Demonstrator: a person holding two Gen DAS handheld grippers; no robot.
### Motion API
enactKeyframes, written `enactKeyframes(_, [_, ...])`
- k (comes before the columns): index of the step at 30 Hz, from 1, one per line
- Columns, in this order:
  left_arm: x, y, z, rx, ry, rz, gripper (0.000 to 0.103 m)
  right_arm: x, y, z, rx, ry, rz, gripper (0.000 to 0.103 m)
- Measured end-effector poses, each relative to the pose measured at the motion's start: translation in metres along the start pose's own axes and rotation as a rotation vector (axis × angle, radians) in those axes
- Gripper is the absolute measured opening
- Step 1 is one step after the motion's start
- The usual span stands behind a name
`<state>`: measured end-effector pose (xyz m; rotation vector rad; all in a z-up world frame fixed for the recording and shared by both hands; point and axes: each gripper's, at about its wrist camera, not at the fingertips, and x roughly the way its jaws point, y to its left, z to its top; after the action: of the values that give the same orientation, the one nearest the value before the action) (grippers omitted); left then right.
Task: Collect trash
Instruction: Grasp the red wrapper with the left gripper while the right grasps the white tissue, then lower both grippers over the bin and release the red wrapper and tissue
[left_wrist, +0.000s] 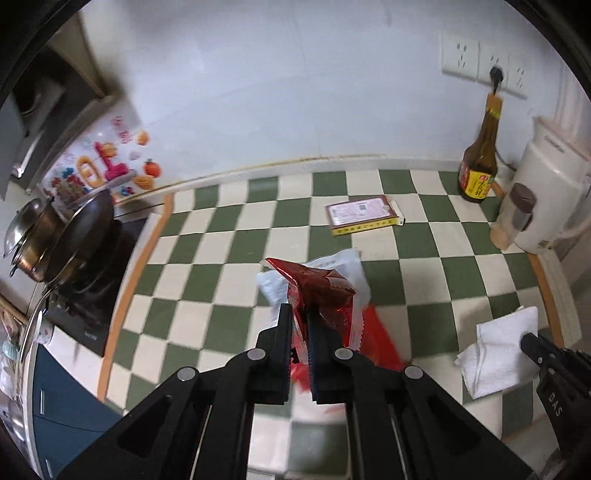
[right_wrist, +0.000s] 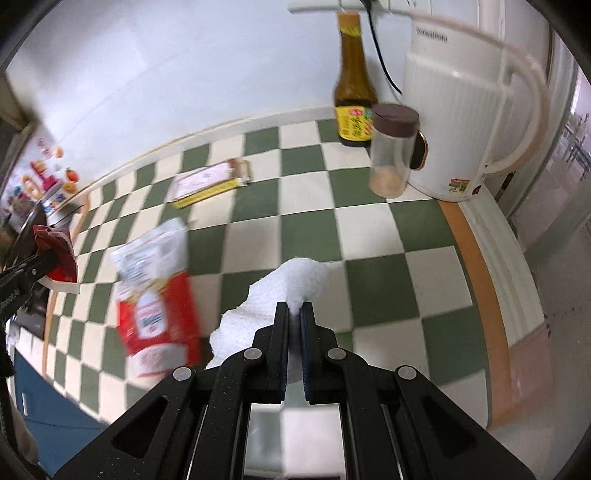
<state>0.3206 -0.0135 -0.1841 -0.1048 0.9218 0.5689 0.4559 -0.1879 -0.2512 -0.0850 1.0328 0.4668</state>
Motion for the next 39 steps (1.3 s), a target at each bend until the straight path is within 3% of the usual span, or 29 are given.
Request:
enactKeyframes(7, [-0.060, 0.056, -0.073, 0.003, -0.036, -0.043, 0.004, -0.076, 0.050, -0.070, 0.000, -0.080, 0.008, 0.006])
enactKeyframes(11, [-0.082, 0.085, -0.121, 0.007, -0.011, -0.079, 0.004, -0.120, 0.082, -0.133, 0.012, -0.104, 0.007, 0.006])
enactKeyframes(18, [-0.074, 0.106, -0.208, 0.055, 0.135, -0.116, 0.004, -0.133, 0.113, -0.233, 0.041, 0.008, 0.018, 0.006])
enactKeyframes(25, [0.011, 0.110, -0.293, -0.010, 0.401, -0.180, 0.004, -0.061, 0.111, -0.326, 0.054, 0.222, 0.013, 0.006])
enactKeyframes(31, [0.129, 0.094, -0.380, -0.063, 0.586, -0.232, 0.004, 0.052, 0.096, -0.408, 0.053, 0.385, 0.012, 0.006])
enactKeyframes(39, [0.299, 0.057, -0.512, -0.119, 0.810, -0.292, 0.005, 0.236, 0.064, -0.535, 0.114, 0.551, 0.023, 0.006])
